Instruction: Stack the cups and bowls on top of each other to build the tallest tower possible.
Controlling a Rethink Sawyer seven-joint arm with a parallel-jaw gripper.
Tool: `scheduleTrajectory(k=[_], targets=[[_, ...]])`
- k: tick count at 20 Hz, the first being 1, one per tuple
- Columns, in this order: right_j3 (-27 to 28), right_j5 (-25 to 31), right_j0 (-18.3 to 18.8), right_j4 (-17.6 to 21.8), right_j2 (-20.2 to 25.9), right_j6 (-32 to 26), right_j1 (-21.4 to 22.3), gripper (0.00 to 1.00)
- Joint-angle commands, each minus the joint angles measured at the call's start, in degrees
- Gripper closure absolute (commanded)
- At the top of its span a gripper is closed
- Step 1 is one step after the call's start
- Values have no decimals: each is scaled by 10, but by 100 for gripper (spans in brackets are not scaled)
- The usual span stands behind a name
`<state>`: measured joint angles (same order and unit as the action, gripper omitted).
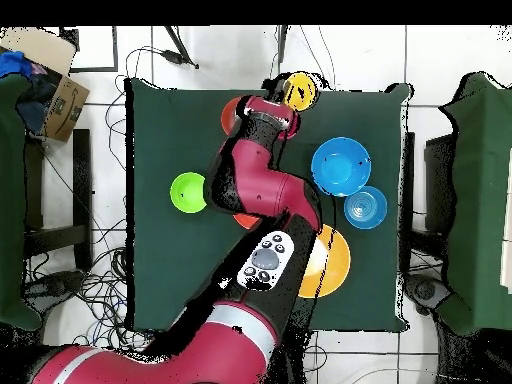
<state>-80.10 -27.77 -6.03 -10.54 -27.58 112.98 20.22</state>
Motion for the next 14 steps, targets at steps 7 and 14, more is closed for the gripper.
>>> scheduleTrajectory(k=[7,14], targets=[[-12,12,-22,-27,33,70,-20,100],[-9,6,-30,-41,32,70,-36,100]])
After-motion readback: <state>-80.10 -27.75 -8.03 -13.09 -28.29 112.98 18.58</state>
